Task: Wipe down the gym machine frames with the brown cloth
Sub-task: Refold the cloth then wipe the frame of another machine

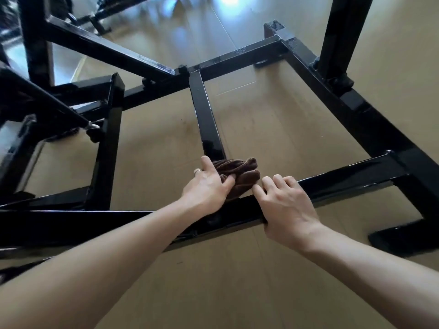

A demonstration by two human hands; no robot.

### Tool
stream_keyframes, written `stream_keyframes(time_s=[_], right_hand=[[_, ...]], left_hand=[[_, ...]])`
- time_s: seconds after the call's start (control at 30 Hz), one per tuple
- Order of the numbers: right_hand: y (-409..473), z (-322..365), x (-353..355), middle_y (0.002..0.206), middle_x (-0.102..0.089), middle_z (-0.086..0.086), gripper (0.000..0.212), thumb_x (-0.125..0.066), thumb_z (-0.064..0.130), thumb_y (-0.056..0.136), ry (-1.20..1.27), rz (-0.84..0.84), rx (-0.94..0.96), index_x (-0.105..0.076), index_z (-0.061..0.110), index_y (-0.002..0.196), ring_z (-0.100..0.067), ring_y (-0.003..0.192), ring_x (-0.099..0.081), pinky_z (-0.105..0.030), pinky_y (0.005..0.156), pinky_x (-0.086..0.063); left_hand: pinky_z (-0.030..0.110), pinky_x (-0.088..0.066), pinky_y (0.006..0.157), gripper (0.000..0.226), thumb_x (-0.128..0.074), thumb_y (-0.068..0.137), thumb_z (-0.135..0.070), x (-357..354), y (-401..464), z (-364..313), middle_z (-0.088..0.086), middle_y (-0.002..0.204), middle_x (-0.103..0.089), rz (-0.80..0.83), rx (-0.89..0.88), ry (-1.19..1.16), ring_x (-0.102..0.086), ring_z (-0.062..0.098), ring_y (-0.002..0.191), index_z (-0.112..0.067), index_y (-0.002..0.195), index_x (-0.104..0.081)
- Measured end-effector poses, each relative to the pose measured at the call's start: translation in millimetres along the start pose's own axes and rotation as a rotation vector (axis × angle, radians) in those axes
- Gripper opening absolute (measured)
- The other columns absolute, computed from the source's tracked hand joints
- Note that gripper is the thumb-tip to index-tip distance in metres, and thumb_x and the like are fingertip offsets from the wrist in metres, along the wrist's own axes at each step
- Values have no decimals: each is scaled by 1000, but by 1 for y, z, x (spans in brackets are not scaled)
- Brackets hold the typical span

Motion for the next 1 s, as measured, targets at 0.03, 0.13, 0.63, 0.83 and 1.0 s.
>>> stream_keyframes(time_s=[0.03, 0.13, 0.63, 0.83, 1.0], right_hand=[[0, 0, 0, 84, -56, -7, 45, -72, 12, 45, -1, 4, -5, -61, 13, 89, -31, 78, -54, -42, 75, -50], [1, 0, -2, 81, -53, -6, 41, -71, 11, 46, -2, 10, -9, -57, 15, 84, -30, 77, -52, -41, 74, -48], [3, -3, -13, 77, -47, -4, 34, -65, 9, 47, 33, -107, 32, -51, 16, 78, -29, 71, -47, -39, 72, -45], [2, -2, -11, 92, -55, -4, 43, -71, 12, 54, 34, -7, -15, -57, 18, 95, -29, 89, -53, -38, 86, -42], [2, -3, -11, 117, -50, -2, 54, -67, 17, 72, 25, 89, 23, -46, 22, 121, -26, 112, -46, -35, 99, -35]], left_hand=[[43, -47, 89, 69, -46, 97, -61, 1, 3, -1, 19, 132, -52, -1, 17, -8, -59, 39, 113, -12, 137, -18], [48, -47, 103, 84, -50, 98, -57, 10, 32, -5, 22, 142, -51, -42, 63, -47, -56, 41, 123, -6, 152, -9], [44, -48, 85, 68, -48, 102, -50, 68, 150, -20, 22, 137, -51, -234, 199, -127, -58, 41, 116, -11, 147, -16], [43, -44, 98, 81, -46, 101, -54, 33, 70, -13, 21, 147, -48, -107, 142, -31, -53, 40, 128, -10, 155, -6], [46, -48, 101, 79, -47, 102, -53, 17, 2, -14, 20, 146, -49, -36, 102, 34, -55, 39, 125, -11, 156, -8]])
Point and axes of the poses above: each hand's wrist, its own y-axis towards the middle knuckle, its own x-axis out of the back of the hand, z = x × y, the point moved 6 cm from there along y, towards the middle knuckle
